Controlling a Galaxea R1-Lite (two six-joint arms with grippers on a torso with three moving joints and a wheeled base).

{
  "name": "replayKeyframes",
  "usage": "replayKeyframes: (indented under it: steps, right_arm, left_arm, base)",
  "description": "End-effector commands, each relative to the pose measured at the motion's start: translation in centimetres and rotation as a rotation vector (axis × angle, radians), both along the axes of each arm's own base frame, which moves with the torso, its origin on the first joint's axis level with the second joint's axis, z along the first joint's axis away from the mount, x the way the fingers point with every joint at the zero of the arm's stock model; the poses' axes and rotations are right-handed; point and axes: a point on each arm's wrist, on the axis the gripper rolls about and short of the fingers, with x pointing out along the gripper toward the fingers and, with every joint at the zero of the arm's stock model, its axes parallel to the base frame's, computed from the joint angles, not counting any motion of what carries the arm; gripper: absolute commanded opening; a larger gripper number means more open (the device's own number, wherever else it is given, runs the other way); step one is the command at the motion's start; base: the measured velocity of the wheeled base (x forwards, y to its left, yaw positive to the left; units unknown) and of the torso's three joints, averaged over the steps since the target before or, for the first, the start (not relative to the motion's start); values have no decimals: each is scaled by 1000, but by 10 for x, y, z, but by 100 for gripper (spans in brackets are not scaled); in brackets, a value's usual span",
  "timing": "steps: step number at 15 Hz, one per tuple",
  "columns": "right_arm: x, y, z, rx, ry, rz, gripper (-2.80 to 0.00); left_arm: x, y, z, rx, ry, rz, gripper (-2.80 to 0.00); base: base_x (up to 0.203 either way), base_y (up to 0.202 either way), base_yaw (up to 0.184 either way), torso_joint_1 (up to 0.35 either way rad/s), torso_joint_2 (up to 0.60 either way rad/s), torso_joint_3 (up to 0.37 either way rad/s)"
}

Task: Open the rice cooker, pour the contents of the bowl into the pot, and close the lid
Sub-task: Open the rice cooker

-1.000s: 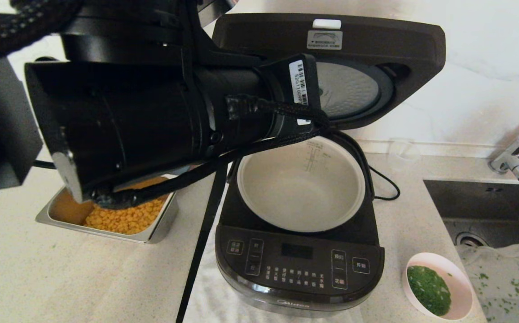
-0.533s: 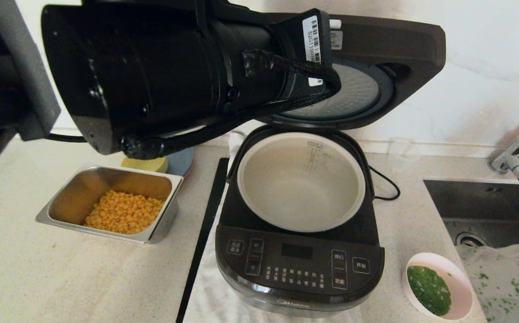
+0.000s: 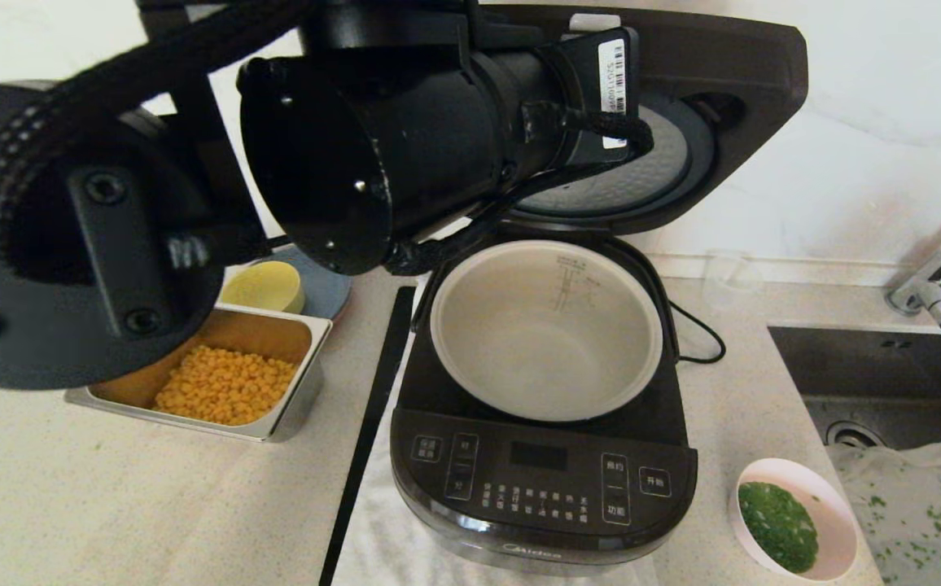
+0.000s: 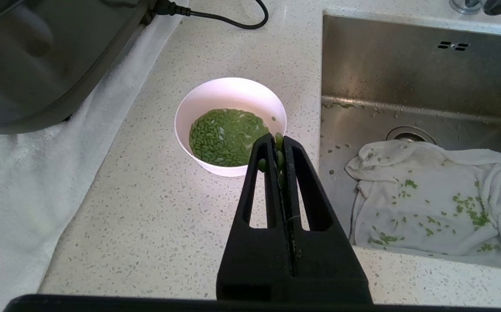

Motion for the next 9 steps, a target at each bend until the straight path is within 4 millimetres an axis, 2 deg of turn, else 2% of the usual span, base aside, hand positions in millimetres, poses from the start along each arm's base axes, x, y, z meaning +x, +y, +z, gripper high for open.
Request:
replayKeyframes:
  steps: [1,5,9]
  right_arm:
    - [0,0,0,0,0,1,-280]
    - [0,0,0,0,0,1,-280]
    - [0,0,0,0,0,1,-280]
  left_arm:
    - [5,-7,-5,16,-4,18,-280]
    - [19,-27,-20,9,-48,63,-280]
    - [35,-29,-27,17,-56,97,-280]
  base:
    - [0,0,0,0,0,0]
    - [0,0,0,0,0,0]
    - [0,0,0,0,0,0]
